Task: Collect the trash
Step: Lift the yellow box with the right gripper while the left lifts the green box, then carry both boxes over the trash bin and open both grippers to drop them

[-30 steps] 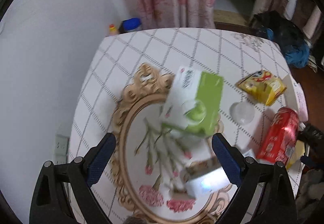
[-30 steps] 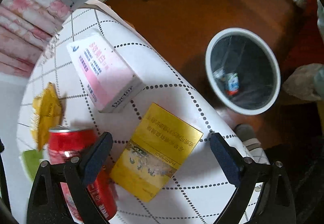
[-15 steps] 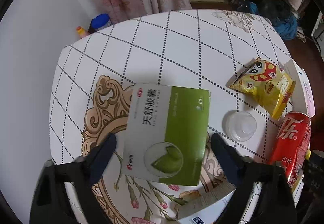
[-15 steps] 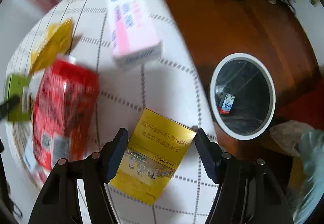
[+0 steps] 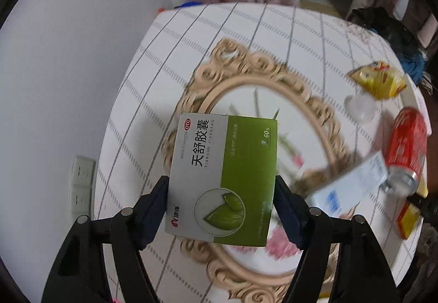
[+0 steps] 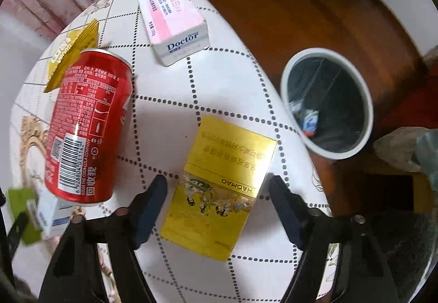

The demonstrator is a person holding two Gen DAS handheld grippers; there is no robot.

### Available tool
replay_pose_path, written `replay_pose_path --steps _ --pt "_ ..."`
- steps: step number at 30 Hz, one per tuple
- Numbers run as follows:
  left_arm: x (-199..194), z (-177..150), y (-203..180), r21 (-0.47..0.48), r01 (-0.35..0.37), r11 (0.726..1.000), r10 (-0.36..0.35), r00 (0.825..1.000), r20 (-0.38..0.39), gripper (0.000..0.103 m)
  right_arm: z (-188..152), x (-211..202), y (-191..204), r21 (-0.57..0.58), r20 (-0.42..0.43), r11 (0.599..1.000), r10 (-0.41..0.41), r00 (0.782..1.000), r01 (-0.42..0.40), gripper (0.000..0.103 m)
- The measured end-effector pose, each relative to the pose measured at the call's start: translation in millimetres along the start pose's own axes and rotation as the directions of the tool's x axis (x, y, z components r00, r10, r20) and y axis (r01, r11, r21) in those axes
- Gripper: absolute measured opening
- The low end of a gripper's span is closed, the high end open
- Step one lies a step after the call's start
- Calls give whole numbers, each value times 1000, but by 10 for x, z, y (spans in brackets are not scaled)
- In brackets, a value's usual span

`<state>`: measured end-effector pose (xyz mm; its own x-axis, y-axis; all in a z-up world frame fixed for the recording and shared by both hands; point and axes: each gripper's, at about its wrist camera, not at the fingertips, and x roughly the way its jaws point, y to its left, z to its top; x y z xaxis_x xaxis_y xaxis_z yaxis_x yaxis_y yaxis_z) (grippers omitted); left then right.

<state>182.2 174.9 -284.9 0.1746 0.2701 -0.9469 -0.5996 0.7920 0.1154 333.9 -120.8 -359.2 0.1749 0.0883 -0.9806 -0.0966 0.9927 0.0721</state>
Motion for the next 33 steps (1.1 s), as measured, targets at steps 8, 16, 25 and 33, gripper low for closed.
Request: replay_pose_path --steps 8,16,25,33 --pt "25 -108 -9 -29 4 1000 -4 1000 10 71 -88 -78 80 -55 55 998 13 998 -10 65" --pt "-353 -170 -18 -37 -5 999 9 995 100 71 -136 -355 -40 -76 99 989 134 986 -127 64" --pt "-1351 -242 -608 32 103 994 -108 960 258 71 -52 -1117 -489 -117 197 955 292 936 -273 63" --pt "-1735 -224 -1994 183 339 923 -374 902 216 71 353 -1475 -1713 -135 250 960 272 929 -244 63"
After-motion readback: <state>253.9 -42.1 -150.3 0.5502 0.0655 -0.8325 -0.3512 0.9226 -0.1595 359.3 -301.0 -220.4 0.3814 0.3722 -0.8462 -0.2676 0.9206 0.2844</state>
